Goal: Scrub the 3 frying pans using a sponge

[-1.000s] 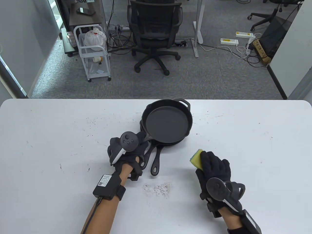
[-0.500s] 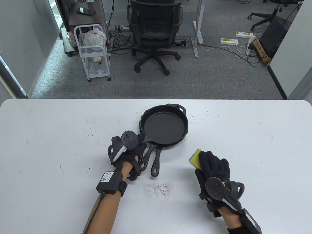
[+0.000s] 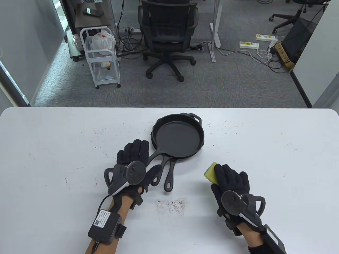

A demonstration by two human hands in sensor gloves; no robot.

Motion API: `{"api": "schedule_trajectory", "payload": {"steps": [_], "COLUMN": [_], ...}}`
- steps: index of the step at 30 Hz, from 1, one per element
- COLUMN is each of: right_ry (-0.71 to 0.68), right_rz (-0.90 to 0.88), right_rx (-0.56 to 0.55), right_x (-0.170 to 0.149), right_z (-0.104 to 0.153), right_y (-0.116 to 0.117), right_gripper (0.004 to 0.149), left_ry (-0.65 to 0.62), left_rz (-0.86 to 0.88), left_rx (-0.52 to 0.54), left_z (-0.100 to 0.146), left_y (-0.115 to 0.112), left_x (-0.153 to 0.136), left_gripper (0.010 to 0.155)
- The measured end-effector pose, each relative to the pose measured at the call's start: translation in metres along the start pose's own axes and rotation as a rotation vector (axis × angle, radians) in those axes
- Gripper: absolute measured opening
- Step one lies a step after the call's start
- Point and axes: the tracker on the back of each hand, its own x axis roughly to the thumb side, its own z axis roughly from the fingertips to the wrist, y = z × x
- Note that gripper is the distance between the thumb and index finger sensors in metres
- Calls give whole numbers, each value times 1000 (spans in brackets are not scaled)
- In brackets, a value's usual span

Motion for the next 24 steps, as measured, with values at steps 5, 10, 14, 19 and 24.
{"api": "schedule_trajectory", "payload": {"steps": [5,10,14,19,24], "right_ry": [-12,-13,12,14,-6], "right_rz": [46,65,61,145,199], "right_rx": [46,77,125,283,456], "right_x": [7,9,7,9,12], "right_z": [1,1,0,-4,-6], "right_y": [5,8,10,27,50], "right_gripper": [72,73,72,72,69], "left_ry": [-106,-144,-144,-159,-157], "left_rz": [-42,-103,-21,-50,-41], "left_rx": [56,13,0,-3,-18], "left_z": [41,51,52,55,56], "left_y": [-19,-30,-32,-34,-36], "left_x": [22,32,34,39,41], "left_gripper": [103,102,102,102,102]}}
